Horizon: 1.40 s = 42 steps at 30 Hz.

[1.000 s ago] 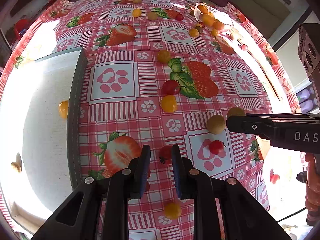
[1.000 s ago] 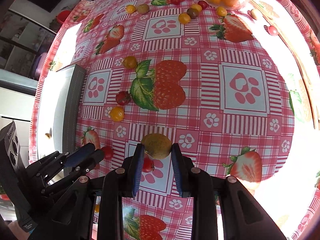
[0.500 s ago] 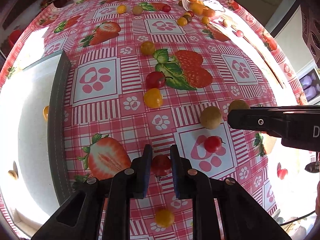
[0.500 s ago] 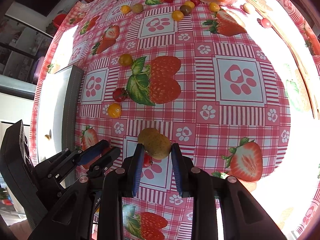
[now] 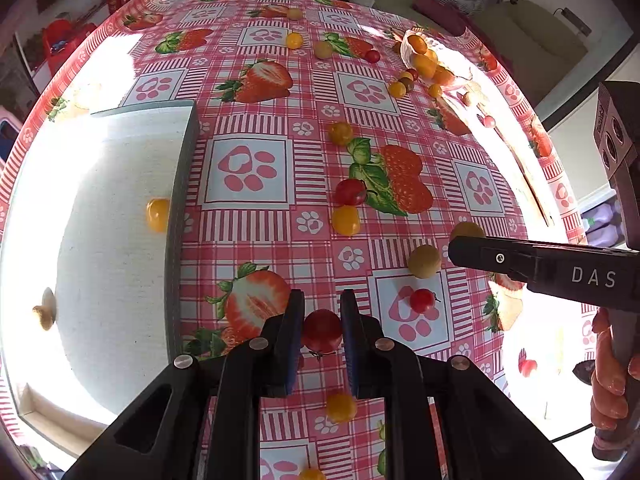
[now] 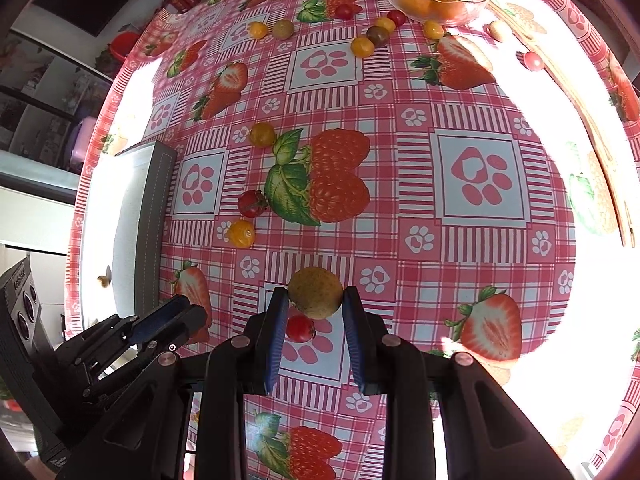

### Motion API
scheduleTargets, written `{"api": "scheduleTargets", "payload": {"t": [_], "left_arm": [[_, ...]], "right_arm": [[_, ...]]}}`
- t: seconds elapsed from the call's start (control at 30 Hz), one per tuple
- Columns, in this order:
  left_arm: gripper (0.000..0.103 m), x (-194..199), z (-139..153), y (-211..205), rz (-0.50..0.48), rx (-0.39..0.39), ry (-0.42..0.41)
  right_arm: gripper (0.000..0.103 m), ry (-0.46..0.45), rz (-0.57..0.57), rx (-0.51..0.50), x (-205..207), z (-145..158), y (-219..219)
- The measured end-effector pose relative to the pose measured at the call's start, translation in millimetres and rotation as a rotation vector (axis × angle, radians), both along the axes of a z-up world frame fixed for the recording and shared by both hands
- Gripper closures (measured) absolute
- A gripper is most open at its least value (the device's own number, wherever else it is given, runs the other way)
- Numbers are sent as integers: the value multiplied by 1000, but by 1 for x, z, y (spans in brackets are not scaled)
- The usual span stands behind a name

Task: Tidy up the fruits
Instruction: 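Carry the red tomato in left tool and brown fruit in right tool to tray, then open left tool to drop red tomato in tray while right tool releases brown fruit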

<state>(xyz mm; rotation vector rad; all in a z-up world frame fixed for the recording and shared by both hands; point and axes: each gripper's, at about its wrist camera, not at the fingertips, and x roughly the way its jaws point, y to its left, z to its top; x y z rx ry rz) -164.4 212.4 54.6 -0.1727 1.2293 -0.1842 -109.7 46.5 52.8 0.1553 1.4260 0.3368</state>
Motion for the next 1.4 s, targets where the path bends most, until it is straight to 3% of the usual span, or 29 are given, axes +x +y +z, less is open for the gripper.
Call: {"api": "scheduleTargets", "payload": {"t": [0.33, 0.8, 1.1, 1.4], "left_arm": [[83, -9, 16, 47, 105, 8, -36], [83, -43, 4, 147, 322, 85, -6], [83, -56, -21, 187, 415, 130, 39], [83, -58, -34, 188, 420, 156, 63]], "right_arm": [[72, -24, 106, 14, 2, 12, 52], [72, -28, 324, 59, 3, 13, 171], [72, 2, 436, 39, 0, -10, 235], [72, 29, 469, -27, -1, -40, 253]]}}
